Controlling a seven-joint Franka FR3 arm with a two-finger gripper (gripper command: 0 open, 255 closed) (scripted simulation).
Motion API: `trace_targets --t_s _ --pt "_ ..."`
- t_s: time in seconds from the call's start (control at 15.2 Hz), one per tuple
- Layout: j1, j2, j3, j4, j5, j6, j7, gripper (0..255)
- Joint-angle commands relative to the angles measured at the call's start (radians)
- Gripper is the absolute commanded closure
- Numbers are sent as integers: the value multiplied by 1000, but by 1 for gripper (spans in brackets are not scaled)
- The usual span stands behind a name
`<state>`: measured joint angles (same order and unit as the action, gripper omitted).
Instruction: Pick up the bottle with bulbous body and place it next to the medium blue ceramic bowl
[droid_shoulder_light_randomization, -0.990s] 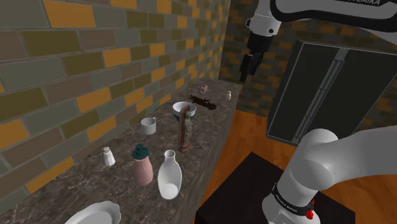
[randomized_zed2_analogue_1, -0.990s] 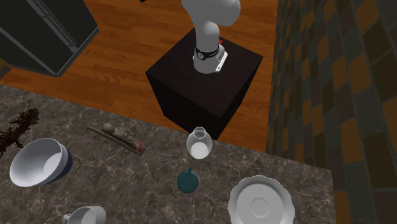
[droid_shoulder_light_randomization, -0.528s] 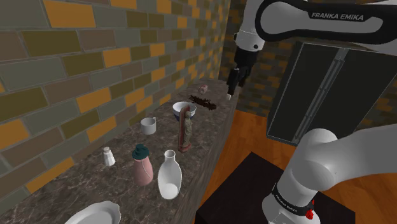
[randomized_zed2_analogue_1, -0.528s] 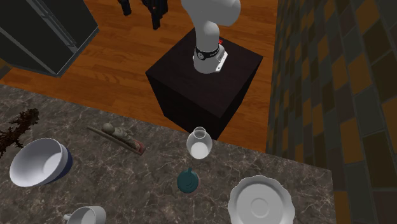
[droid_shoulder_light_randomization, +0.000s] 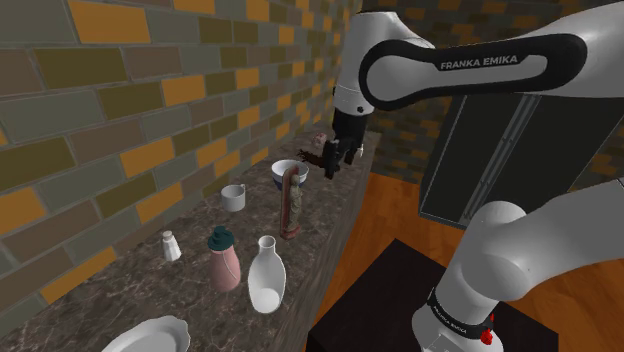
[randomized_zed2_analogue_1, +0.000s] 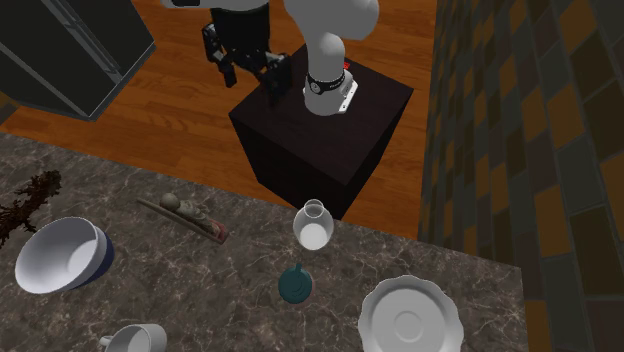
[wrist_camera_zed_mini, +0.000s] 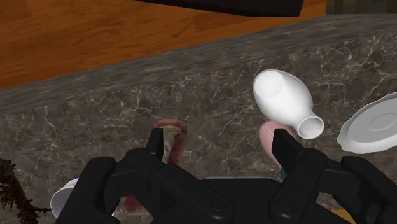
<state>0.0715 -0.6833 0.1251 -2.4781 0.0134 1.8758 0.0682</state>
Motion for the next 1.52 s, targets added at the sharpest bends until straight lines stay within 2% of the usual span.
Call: trace_targets --t_s 0.0,0.4,0.73,1.12,1.45 --pt "14 22 28 -25 20 45 33 0" --pt "44 171 118 -43 62 205 133 0" --pt "58 327 193 -22 70 335 222 0" --pt "65 544 277 46 23 473 352 0" --pt "63 603 285 35 -7 539 380 0"
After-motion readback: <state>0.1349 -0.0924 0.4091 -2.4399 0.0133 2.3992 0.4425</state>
